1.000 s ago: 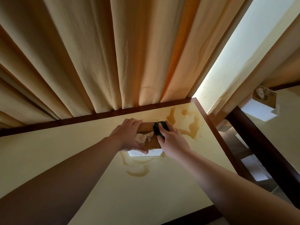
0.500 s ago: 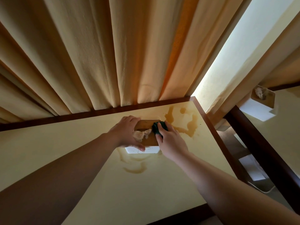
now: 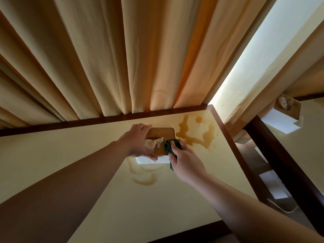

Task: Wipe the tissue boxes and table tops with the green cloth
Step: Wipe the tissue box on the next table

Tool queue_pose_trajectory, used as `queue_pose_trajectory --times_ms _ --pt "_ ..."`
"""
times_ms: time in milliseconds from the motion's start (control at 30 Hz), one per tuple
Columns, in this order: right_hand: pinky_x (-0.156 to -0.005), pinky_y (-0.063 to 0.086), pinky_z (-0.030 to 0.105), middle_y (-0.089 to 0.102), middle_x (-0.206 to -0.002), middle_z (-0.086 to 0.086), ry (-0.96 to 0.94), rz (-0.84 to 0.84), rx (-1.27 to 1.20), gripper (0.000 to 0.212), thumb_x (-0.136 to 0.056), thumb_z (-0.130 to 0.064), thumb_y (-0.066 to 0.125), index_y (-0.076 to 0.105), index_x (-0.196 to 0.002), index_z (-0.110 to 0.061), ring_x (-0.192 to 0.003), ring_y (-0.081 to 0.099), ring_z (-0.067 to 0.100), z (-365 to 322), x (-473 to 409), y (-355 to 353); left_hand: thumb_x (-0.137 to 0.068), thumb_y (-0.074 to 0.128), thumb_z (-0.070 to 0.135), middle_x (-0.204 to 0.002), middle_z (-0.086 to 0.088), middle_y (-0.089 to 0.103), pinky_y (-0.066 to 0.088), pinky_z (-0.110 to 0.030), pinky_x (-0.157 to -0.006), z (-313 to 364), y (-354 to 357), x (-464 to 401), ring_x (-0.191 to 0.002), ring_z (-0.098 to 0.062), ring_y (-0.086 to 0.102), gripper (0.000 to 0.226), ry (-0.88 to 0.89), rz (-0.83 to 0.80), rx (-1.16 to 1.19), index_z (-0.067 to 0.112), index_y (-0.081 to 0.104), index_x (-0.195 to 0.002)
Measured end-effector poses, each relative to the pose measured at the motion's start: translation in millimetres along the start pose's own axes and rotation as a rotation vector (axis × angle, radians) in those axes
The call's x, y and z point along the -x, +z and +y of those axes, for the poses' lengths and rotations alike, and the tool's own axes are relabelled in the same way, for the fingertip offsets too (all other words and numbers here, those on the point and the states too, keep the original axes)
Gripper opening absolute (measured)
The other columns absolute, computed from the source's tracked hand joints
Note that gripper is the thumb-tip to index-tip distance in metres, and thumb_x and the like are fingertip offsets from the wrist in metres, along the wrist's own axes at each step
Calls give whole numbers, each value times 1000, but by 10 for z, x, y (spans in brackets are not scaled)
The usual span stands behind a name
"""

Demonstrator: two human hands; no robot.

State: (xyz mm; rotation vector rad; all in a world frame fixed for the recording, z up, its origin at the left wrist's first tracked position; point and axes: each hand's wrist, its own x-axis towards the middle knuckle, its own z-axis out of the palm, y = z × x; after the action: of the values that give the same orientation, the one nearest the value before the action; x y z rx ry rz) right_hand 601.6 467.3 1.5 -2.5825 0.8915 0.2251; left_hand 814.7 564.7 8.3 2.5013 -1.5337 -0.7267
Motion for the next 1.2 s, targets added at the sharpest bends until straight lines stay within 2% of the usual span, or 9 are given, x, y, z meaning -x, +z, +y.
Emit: queue_pose_trajectory --times_ms 133,300,533,867,1200 --pt "-100 52 38 18 -169 -2 1 18 30 58 -111 -44 32 21 -165 -28 -139 41 27 9 -22 -9 -46 87 80 -161 7 25 32 -46 -121 -12 11 -15 -146 -18 22 145 -1 2 45 25 18 -161" --pt "-111 46 44 9 -173 1 53 21 -17 59 -112 -44 29 12 -166 -31 -150 32 33 -78 -404 -131 -46 89 76 -160 8 24 32 -44 -120 -17 17 -24 -146 -18 21 144 -6 -5 67 26 19 -161" --pt "-113 44 43 7 -172 2 34 25 -59 63 -111 -44 34 7 -166 -31 -149 33 34 -103 -574 -138 -44 88 79 -156 9 27 37 -46 -116 9 2 -32 -143 -17 24 143 -27 -3 45 27 20 -159" --pt "-109 48 36 20 -169 -5 -29 29 -21 59 -109 -47 36 22 -165 -32 -146 36 23 145 23 93 -46 88 78 -159 8 25 35 -46 -118 3 6 -15 -146 -18 22 144 -24 -1 56 27 17 -161" --pt "-104 51 42 15 -171 1 43 16 -16 58 -111 -42 30 13 -166 -34 -145 40 32 -76 -659 -207 -48 89 76 -161 7 23 34 -46 -119 46 -23 -8 -149 -20 20 144 -35 -16 17 24 17 -161"
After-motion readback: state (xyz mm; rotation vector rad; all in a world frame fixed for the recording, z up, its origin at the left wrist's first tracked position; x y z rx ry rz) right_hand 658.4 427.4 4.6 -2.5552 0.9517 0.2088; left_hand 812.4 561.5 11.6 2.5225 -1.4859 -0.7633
